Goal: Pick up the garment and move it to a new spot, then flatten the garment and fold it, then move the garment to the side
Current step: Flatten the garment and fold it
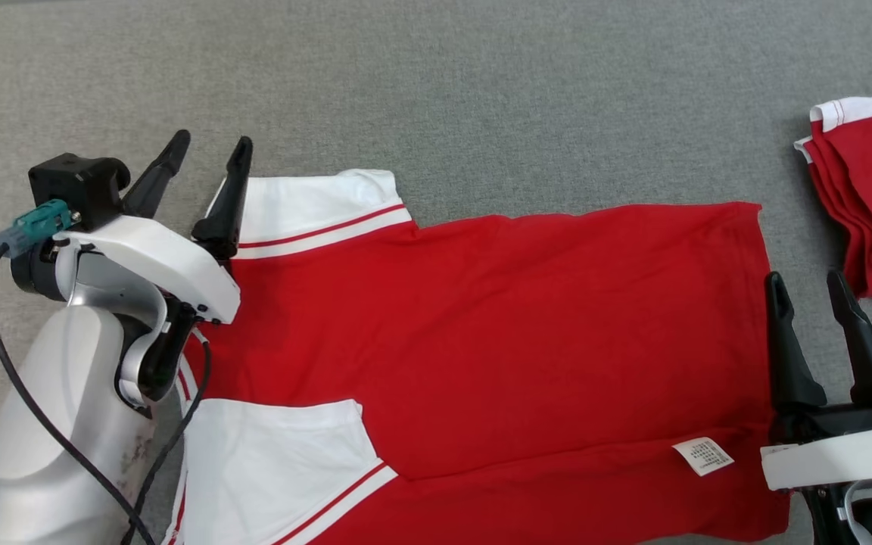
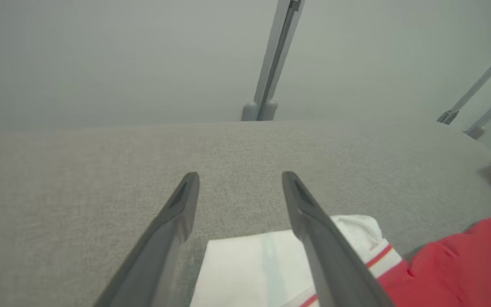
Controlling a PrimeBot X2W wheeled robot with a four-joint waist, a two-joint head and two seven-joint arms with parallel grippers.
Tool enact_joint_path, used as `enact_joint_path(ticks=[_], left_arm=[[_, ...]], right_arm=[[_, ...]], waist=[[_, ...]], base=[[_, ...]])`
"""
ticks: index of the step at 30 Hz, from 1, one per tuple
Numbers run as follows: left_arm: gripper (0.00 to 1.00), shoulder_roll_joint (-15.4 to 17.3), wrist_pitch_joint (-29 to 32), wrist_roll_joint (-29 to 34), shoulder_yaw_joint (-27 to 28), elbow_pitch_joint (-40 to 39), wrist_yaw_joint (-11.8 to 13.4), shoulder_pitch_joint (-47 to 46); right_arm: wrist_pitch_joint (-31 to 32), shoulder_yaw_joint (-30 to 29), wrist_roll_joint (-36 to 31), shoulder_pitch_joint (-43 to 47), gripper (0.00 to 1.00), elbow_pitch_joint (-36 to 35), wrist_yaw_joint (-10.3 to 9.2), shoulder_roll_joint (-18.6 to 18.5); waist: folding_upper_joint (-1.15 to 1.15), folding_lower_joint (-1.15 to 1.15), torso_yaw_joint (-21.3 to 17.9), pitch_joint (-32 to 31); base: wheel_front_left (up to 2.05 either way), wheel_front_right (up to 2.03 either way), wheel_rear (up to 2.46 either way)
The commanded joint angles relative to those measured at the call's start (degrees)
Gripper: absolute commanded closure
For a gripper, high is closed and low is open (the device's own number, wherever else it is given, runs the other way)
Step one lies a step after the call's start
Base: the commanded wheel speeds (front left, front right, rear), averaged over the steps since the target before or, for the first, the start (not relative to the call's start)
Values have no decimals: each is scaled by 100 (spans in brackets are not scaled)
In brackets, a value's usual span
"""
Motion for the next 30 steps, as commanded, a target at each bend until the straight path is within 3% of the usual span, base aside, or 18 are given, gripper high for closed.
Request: enact_joint_path(ticks=[1,7,14,15,16,17,18,30], left_arm=[[0,20,53,-92,36,287,-76,-182],[0,-51,239,-350,-17,1233,-239,-375],[0,-135,490,-566,-133,1585,-353,-393],[15,-141,528,-598,-165,1590,-372,-399],[55,-169,590,-658,-206,1587,-411,-392],[61,-195,637,-731,-235,1564,-432,-387],[100,-176,678,-762,-267,1545,-454,-398],[100,-13,481,-787,-339,1434,-486,-526]], right_arm=[[-68,10,40,-70,0,63,2,-28],[-179,-76,86,-67,0,299,2,-29],[-135,-142,93,-105,0,351,2,-29],[-129,-150,99,-123,0,353,2,-30],[-122,-158,96,-133,0,355,2,-30],[-121,-152,103,-137,0,359,2,-30],[-114,-149,117,-149,0,369,2,-29],[-3,-392,-79,-797,0,725,2,-30]], waist=[[0,0,-139,161],[0,0,-126,146],[0,0,-28,98],[0,0,-18,100],[0,0,-9,105],[0,0,-4,110],[0,0,-4,116],[0,0,-11,189]], base=[[0,0,0],[0,0,0],[0,0,0],[0,0,0],[0,0,0],[0,0,0],[0,0,0],[0,0,0]])
